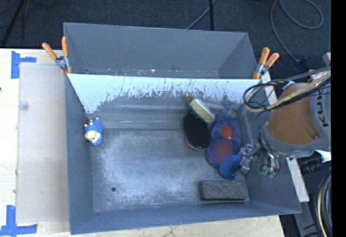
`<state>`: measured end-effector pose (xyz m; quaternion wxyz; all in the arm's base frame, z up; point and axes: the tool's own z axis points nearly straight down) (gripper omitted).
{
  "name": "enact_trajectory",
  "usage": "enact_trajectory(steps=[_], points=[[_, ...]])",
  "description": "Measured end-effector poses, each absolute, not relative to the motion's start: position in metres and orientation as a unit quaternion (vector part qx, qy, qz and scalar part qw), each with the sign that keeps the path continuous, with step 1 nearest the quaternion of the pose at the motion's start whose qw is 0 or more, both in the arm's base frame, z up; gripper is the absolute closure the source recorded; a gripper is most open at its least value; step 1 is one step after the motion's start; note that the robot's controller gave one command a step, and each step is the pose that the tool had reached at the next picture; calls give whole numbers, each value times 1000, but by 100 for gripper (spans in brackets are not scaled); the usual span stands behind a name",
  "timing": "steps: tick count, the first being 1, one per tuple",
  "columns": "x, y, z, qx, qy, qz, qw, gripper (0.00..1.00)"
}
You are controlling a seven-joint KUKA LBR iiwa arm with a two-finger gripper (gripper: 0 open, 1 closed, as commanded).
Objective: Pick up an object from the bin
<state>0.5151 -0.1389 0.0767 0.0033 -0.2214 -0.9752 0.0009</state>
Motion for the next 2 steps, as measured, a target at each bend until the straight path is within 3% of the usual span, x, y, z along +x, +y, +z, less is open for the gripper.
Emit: enact_trajectory(steps=[2], points=[[515,-138,107,-221,-975,0,3,100]])
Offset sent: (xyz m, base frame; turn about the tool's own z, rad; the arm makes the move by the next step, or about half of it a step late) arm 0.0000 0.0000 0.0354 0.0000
